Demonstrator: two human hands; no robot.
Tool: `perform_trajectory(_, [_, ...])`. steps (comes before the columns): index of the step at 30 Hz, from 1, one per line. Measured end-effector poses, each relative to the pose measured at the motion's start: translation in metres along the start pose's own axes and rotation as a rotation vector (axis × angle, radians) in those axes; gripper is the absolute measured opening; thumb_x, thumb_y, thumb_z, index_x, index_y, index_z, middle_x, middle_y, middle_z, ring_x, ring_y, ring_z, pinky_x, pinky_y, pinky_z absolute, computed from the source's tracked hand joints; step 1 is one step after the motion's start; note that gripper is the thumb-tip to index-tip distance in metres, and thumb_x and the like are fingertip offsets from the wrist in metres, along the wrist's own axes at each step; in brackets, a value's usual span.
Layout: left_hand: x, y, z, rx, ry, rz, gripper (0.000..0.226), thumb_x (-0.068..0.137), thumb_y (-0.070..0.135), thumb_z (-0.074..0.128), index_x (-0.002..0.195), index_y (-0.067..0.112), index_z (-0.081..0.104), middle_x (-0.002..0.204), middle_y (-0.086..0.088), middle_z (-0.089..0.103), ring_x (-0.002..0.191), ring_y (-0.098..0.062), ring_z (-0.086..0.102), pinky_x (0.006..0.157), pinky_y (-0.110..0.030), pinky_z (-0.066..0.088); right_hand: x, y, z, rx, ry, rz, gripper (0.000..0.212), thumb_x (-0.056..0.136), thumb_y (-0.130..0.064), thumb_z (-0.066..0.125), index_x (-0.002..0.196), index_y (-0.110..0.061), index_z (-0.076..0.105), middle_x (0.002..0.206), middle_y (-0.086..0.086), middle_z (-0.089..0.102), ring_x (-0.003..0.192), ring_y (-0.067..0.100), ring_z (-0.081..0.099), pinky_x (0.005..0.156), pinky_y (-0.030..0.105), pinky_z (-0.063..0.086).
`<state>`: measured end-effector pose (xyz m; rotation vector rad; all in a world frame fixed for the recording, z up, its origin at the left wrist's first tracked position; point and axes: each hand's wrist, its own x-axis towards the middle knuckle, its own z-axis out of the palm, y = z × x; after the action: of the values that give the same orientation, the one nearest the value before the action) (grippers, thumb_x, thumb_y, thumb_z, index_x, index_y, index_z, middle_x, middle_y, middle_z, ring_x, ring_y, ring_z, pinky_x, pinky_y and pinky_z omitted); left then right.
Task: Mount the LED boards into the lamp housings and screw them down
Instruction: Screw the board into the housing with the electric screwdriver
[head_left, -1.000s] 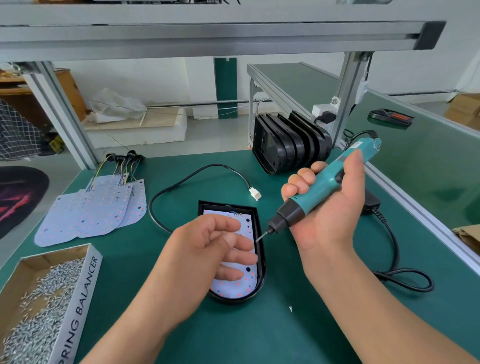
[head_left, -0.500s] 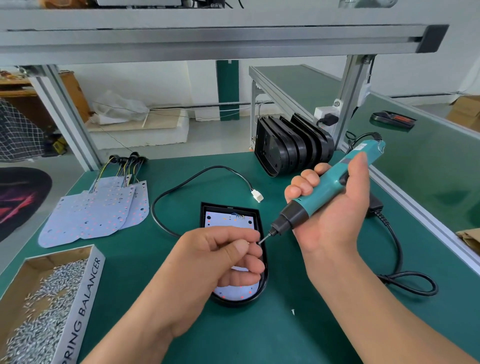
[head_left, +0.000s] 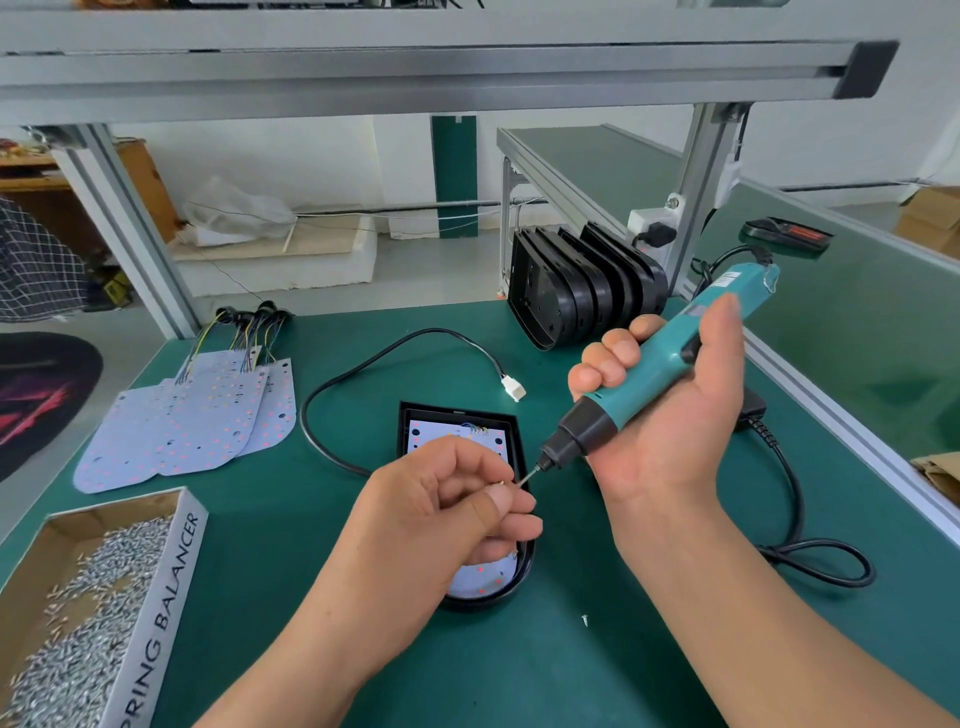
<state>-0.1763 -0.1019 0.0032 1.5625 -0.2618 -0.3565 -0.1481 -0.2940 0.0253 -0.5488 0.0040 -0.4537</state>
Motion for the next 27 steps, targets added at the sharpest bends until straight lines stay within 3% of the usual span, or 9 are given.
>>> perform_trajectory(5, [-0.0010, -0.0023, 0.0025, 0.054, -0.030, -0.012, 0.037, 0.107, 0.007, 0.058, 0.084, 0.033, 0.070, 0.102, 0.000, 0.083, 0.100, -0.018, 0.081, 0.078, -0.028, 0.065, -0.0013, 0.0006, 0.0005, 0.003, -0.018, 0.002, 0.049, 0.101, -0.062, 0.055, 0.086, -0.015, 0.055, 0.071, 0.001, 0.045, 0.058, 0.017, 0.043, 0.056, 0.030, 0.045])
perform_trajectory(7, [-0.0009, -0.0033, 0.0026, 0.076, -0.030, 0.004, 0.026, 0.103, 0.018, 0.066, 0.083, 0.033, 0.070, 0.100, 0.002, 0.083, 0.098, -0.017, 0.081, 0.076, -0.031, 0.066, -0.0014, 0.0008, 0.0010, -0.002, -0.022, 0.002, 0.049, 0.101, -0.062, 0.055, 0.085, -0.015, 0.055, 0.071, 0.001, 0.045, 0.058, 0.017, 0.043, 0.056, 0.030, 0.045])
perform_trajectory(9, [-0.0012, -0.0029, 0.0005, 0.150, -0.006, 0.047, 0.005, 0.089, 0.035, 0.073, 0.086, 0.031, 0.074, 0.089, 0.008, 0.080, 0.082, -0.018, 0.080, 0.072, -0.028, 0.065, -0.0013, 0.0008, 0.0012, 0.000, -0.026, 0.001, 0.049, 0.101, -0.061, 0.055, 0.085, -0.015, 0.054, 0.070, 0.001, 0.045, 0.058, 0.017, 0.043, 0.056, 0.030, 0.045])
perform_trajectory(11, [-0.0014, -0.0026, -0.0030, 0.238, 0.046, 0.095, 0.016, 0.081, 0.043, 0.075, 0.091, 0.030, 0.077, 0.080, 0.008, 0.073, 0.057, -0.017, 0.070, 0.060, -0.022, 0.055, -0.0009, 0.0009, 0.0010, 0.005, -0.029, 0.002, 0.048, 0.101, -0.061, 0.055, 0.085, -0.015, 0.054, 0.070, 0.001, 0.045, 0.058, 0.017, 0.043, 0.056, 0.030, 0.045])
perform_trajectory(13, [-0.0004, -0.0022, -0.0059, 0.219, 0.075, 0.106, 0.018, 0.079, 0.043, 0.077, 0.091, 0.029, 0.080, 0.078, 0.003, 0.071, 0.050, -0.015, 0.059, 0.055, -0.020, 0.049, -0.0008, 0.0009, 0.0010, 0.003, -0.031, 0.004, 0.048, 0.100, -0.061, 0.056, 0.085, -0.016, 0.054, 0.070, 0.000, 0.045, 0.058, 0.017, 0.043, 0.056, 0.029, 0.045])
perform_trajectory(17, [0.0009, -0.0029, -0.0061, 0.132, 0.061, 0.078, 0.015, 0.078, 0.035, 0.080, 0.090, 0.027, 0.083, 0.082, -0.001, 0.076, 0.061, -0.014, 0.066, 0.062, -0.024, 0.056, -0.0008, 0.0008, 0.0004, 0.007, -0.034, 0.002, 0.049, 0.100, -0.062, 0.056, 0.085, -0.016, 0.055, 0.070, 0.000, 0.045, 0.058, 0.017, 0.043, 0.056, 0.029, 0.045])
perform_trajectory(21, [0.0006, -0.0008, -0.0045, -0.042, 0.048, 0.025, 0.007, 0.080, 0.017, 0.085, 0.086, 0.021, 0.085, 0.087, -0.010, 0.081, 0.081, -0.023, 0.080, 0.071, -0.026, 0.063, -0.0014, -0.0003, 0.0010, 0.006, -0.031, 0.000, 0.050, 0.100, -0.063, 0.056, 0.085, -0.015, 0.056, 0.070, 0.001, 0.046, 0.058, 0.017, 0.043, 0.056, 0.030, 0.045])
perform_trajectory(24, [-0.0005, 0.0002, -0.0029, -0.087, 0.035, -0.029, 0.017, 0.091, 0.004, 0.081, 0.086, 0.021, 0.084, 0.095, -0.013, 0.082, 0.088, -0.027, 0.082, 0.070, -0.025, 0.063, -0.0015, -0.0017, 0.0023, 0.008, -0.029, -0.011, 0.050, 0.099, -0.062, 0.056, 0.085, -0.015, 0.056, 0.071, 0.001, 0.045, 0.059, 0.017, 0.043, 0.056, 0.030, 0.045])
perform_trajectory(27, [-0.0018, 0.0017, 0.0016, -0.116, 0.046, -0.068, 0.021, 0.096, 0.005, 0.074, 0.087, 0.021, 0.082, 0.096, -0.014, 0.082, 0.089, -0.029, 0.082, 0.067, -0.025, 0.063, -0.0025, -0.0022, 0.0030, 0.013, -0.033, -0.014, 0.050, 0.099, -0.063, 0.056, 0.086, -0.015, 0.055, 0.071, 0.001, 0.045, 0.059, 0.017, 0.042, 0.056, 0.029, 0.044])
